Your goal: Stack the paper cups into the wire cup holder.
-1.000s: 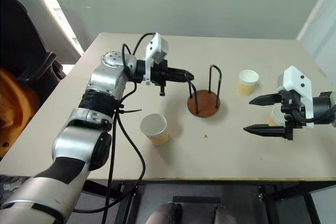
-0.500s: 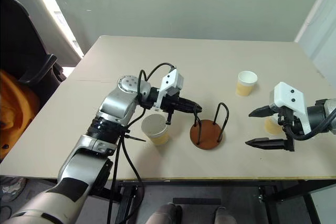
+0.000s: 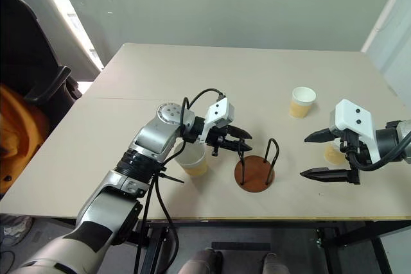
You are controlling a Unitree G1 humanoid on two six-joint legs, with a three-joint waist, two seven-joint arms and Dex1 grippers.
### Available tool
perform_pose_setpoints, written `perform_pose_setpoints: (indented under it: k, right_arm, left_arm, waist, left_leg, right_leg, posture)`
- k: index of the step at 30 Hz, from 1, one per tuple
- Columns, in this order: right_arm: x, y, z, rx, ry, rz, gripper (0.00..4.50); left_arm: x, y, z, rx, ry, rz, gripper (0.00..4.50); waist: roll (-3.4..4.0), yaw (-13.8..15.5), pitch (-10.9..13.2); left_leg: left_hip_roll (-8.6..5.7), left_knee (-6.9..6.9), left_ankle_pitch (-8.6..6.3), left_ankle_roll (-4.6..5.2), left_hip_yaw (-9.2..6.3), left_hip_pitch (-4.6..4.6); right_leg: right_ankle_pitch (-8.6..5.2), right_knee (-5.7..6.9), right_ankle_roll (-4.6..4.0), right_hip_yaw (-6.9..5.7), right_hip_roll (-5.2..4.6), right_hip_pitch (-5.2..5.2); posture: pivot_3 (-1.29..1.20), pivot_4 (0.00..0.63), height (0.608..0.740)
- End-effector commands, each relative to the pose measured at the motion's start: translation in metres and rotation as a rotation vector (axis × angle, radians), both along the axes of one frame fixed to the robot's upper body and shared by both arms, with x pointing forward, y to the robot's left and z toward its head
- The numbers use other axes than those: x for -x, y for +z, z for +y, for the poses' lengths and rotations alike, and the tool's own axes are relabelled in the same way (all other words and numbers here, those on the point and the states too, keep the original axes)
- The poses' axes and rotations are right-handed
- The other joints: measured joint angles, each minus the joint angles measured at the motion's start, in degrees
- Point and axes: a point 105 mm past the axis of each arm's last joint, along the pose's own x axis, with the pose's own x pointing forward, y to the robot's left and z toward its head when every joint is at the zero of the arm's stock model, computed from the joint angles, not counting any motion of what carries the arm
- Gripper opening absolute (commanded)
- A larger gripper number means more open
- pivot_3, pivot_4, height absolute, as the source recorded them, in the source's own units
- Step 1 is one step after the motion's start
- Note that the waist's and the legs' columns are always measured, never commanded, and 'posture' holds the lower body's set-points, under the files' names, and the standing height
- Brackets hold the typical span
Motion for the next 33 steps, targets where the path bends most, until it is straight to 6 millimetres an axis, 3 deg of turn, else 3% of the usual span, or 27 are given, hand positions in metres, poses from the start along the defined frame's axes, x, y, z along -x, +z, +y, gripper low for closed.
perform_pose_setpoints:
  k: [1, 5, 14, 20, 25, 33]
  right_arm:
    - [-0.001, 0.005, -0.002, 0.02, -0.008, -0.032, 4.5]
    - [-0.001, 0.003, -0.004, 0.039, -0.012, -0.024, 4.5]
    - [-0.007, 0.004, -0.025, 0.099, -0.062, -0.021, 4.5]
    - [-0.03, 0.007, -0.068, 0.207, -0.221, -0.099, 4.5]
    - [-0.045, -0.002, -0.085, 0.238, -0.279, -0.107, 4.5]
    - [-0.064, -0.027, -0.096, 0.268, -0.316, -0.079, 4.5]
  left_arm:
    - [-0.002, 0.011, -0.004, 0.001, -0.007, -0.064, 2.67]
    - [0.002, 0.012, 0.0, -0.019, -0.038, -0.066, 4.12]
    - [0.003, 0.031, 0.034, -0.087, -0.075, -0.126, 4.12]
    - [-0.005, 0.069, 0.078, -0.112, 0.023, -0.249, 4.12]
    - [0.035, 0.122, 0.109, 0.05, -0.009, -0.238, 4.12]
    - [0.077, 0.143, 0.168, 0.041, 0.146, -0.241, 4.12]
  waist:
    - [0.0, 0.0, 0.0]
    - [0.0, 0.0, 0.0]
    - [0.0, 0.0, 0.0]
    - [-0.01, -0.1, 0.0]
    - [-0.01, -0.4, 0.0]
    - [0.08, -1.0, 0.0]
  left_leg:
    - [0.0, -0.01, 0.0, -0.01, 0.0, 0.0]
    - [-0.02, -0.02, -0.01, -0.03, -0.01, -0.02]
    - [-0.02, -0.04, -0.05, -0.01, -0.03, -0.02]
    - [-0.01, -0.07, -0.1, 0.07, -0.09, -0.06]
    - [0.0, -0.18, -0.17, 0.14, -0.1, -0.09]
    - [0.16, -0.19, -0.28, -0.14, -0.14, 0.0]
  right_leg:
    - [0.0, 0.0, 0.0, 0.0, 0.0, 0.0]
    - [-0.02, -0.02, 0.04, 0.0, 0.0, 0.0]
    - [-0.03, -0.05, 0.04, 0.0, 0.0, -0.01]
    - [-0.04, -0.08, 0.02, -0.01, 0.0, -0.04]
    - [-0.07, -0.09, -0.04, -0.04, 0.01, -0.11]
    - [-0.35, -0.03, -0.24, -0.09, 0.09, -0.14]
  posture:
    - [0.0, 0.15, 0.74]
    - [0.0, 0.15, 0.74]
    - [0.0, 0.15, 0.74]
    - [0.0, 0.15, 0.74]
    - [0.0, 0.15, 0.74]
    - [0.0, 0.15, 0.74]
